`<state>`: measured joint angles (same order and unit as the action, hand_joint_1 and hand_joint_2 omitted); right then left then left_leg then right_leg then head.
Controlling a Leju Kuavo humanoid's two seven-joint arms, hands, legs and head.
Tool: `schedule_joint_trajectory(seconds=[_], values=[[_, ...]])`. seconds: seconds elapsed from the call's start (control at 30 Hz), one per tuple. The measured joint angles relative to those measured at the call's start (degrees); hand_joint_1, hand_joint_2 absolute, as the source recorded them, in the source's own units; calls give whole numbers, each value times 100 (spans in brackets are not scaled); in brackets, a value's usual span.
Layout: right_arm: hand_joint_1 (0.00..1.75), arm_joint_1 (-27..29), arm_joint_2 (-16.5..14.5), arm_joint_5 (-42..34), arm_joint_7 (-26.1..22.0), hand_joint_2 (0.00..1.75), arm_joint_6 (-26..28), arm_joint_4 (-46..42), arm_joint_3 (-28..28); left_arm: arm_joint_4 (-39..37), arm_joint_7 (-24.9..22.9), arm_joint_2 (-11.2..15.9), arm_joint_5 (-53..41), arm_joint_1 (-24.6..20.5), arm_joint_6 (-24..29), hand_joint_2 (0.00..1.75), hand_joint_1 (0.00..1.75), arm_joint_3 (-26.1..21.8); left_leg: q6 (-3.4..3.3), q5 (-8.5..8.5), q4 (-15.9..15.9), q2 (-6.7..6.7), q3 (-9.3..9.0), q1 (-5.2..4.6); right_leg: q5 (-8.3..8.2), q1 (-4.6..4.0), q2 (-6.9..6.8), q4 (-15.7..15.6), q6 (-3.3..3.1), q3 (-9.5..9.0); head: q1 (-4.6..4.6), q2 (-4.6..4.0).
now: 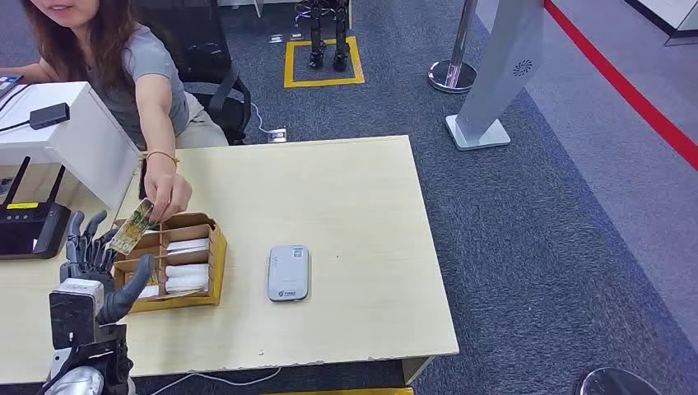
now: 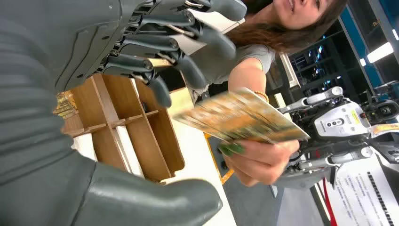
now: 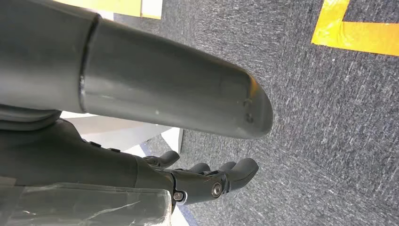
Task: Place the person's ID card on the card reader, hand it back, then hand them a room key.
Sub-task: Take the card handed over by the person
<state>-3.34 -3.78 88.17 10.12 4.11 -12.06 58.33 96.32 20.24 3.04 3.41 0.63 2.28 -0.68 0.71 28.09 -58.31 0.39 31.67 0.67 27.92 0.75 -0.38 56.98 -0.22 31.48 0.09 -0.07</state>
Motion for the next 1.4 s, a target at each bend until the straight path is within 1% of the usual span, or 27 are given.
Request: schedule_joint_trajectory(seconds=[0.23,0.27,0.37,0.4,1.2,1.4], values=[[0,0,0,0,0,0,17,0,-1,0,-2,-2,-1,0,32,175,0,0,0,0,0,0,0,0,0,0,0,0,0,0,0,0],[0,0,0,0,0,0,20,0,-1,0,-2,-2,0,0,40,175,31,0,0,0,0,0,0,0,0,0,0,0,0,0,0,0],[0,0,0,8,0,0,26,0,-1,0,-2,-2,0,0,58,175,162,0,0,0,0,0,0,0,0,0,0,0,0,0,0,0],[0,0,0,12,0,0,26,0,-1,0,-2,-2,0,0,61,175,175,0,0,0,0,0,0,0,0,0,0,0,0,0,0,0],[0,-11,0,35,-2,0,37,0,-5,0,-25,-2,-2,-4,73,175,175,0,0,0,0,0,0,0,0,0,1,0,0,0,0,0],[0,-17,0,39,-2,0,38,0,-7,-1,-93,-3,3,-7,117,175,175,0,0,0,0,1,-1,0,0,0,1,0,0,1,0,0]])
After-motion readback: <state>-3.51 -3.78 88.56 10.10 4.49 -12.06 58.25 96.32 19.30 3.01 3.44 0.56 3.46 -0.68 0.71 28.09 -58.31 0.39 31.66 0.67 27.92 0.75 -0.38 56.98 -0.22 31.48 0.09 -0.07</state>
